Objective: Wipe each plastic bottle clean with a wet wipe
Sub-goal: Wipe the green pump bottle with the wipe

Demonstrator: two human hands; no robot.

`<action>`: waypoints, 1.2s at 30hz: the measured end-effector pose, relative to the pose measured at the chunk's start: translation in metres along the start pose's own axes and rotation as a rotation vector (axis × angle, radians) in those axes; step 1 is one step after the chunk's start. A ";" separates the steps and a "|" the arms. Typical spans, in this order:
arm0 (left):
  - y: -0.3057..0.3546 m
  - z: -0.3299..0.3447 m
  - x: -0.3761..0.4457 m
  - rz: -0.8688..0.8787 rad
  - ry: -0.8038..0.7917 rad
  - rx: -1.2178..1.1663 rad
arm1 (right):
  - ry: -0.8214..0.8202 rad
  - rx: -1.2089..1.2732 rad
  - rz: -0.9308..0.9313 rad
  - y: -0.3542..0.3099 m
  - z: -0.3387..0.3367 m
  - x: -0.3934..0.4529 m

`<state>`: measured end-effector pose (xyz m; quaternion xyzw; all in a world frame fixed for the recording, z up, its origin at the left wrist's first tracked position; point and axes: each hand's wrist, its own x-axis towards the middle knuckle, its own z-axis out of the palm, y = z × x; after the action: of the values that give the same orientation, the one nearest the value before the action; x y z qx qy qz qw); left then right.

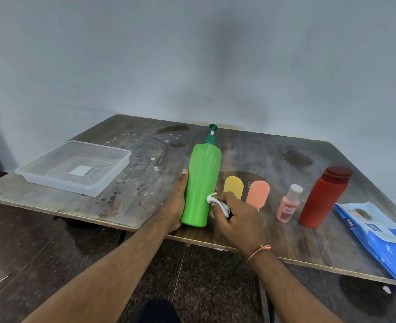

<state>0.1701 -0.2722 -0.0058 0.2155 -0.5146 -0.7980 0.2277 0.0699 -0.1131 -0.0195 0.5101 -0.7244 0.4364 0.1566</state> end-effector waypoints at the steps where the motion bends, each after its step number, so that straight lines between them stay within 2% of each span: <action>1: -0.001 0.001 -0.001 0.002 0.010 0.049 | 0.019 0.006 0.018 0.001 0.000 0.000; 6: -0.002 0.004 -0.003 -0.002 -0.021 0.162 | 0.079 -0.012 0.042 -0.001 0.000 0.001; 15: -0.002 -0.001 -0.002 0.034 -0.010 0.044 | 0.015 -0.044 -0.066 -0.002 0.001 -0.006; 23: -0.009 0.006 -0.005 0.053 -0.042 0.181 | 0.109 -0.011 0.060 0.000 0.001 0.001; 27: -0.009 0.008 -0.005 0.074 -0.040 0.180 | 0.131 0.062 -0.033 -0.001 0.001 0.003; 31: -0.011 0.005 -0.002 0.069 -0.029 0.168 | 0.119 -0.011 -0.122 0.002 0.003 0.002; 36: -0.014 0.001 0.001 0.086 -0.065 0.198 | 0.011 -0.165 -0.410 0.001 -0.005 -0.003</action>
<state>0.1665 -0.2672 -0.0189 0.1885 -0.6067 -0.7395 0.2225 0.0689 -0.1073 -0.0192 0.6297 -0.6380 0.3374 0.2874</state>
